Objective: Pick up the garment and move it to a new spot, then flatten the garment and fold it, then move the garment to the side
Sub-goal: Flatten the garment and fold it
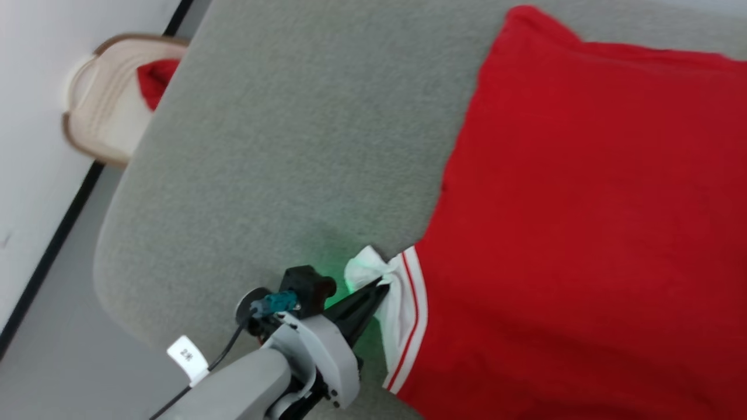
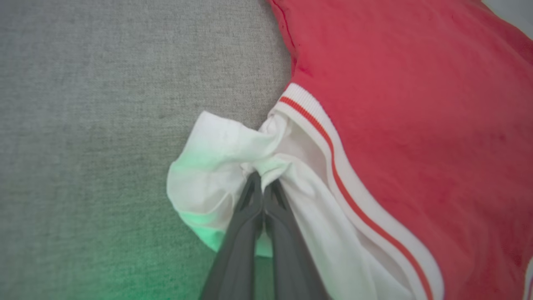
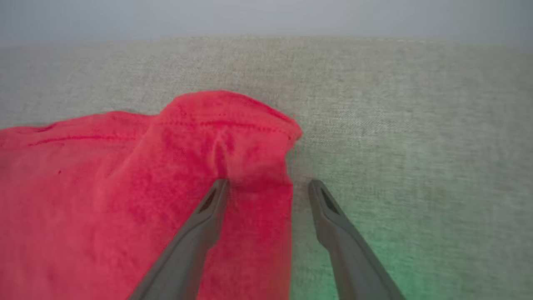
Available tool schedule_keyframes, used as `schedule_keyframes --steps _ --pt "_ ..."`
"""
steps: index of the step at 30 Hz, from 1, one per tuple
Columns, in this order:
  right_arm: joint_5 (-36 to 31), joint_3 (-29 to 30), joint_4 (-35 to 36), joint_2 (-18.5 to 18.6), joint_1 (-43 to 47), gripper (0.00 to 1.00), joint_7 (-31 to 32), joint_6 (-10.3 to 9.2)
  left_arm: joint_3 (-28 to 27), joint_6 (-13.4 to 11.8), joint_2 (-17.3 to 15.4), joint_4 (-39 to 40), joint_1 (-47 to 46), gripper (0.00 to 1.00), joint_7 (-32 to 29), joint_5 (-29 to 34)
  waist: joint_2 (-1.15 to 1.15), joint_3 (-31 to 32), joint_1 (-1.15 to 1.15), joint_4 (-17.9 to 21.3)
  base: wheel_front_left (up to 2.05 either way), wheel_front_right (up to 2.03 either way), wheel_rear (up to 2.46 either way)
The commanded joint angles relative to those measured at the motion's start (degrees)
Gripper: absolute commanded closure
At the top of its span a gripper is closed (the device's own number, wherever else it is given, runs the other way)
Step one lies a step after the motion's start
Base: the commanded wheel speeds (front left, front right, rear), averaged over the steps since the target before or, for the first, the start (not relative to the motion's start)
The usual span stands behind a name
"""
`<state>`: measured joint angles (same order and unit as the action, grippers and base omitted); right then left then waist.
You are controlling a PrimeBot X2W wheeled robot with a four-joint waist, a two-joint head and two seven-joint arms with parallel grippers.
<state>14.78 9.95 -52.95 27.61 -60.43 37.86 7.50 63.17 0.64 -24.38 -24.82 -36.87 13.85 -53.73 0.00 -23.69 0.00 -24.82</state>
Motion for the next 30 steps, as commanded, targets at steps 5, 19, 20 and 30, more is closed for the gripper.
schedule_keyframes --steps 5,19,20,30 --pt "-4.59 4.91 -8.54 -1.25 -1.65 0.29 4.23 0.00 0.14 1.19 0.75 -4.60 0.50 1.00 -0.15 -0.06 0.00 -3.54 0.00 -3.87 0.00 0.00 0.00" --pt "-13.98 12.23 -12.05 -4.66 -6.21 1.00 1.84 0.03 -1.51 2.92 1.33 -10.30 0.86 1.00 0.39 0.09 0.00 -1.51 0.00 -1.83 0.00 0.00 0.00" --pt "-14.00 11.88 -11.94 -4.96 -6.16 1.00 1.51 0.03 -1.76 3.00 1.17 -10.63 0.95 1.00 0.43 0.08 0.00 -1.00 0.00 -1.36 0.00 0.00 0.00" --pt "-2.23 0.29 -5.81 -7.64 1.32 1.00 -0.17 0.00 -4.34 2.58 -1.88 -12.56 3.09 1.00 0.68 -1.06 0.00 6.14 0.00 5.51 0.00 0.00 0.00"
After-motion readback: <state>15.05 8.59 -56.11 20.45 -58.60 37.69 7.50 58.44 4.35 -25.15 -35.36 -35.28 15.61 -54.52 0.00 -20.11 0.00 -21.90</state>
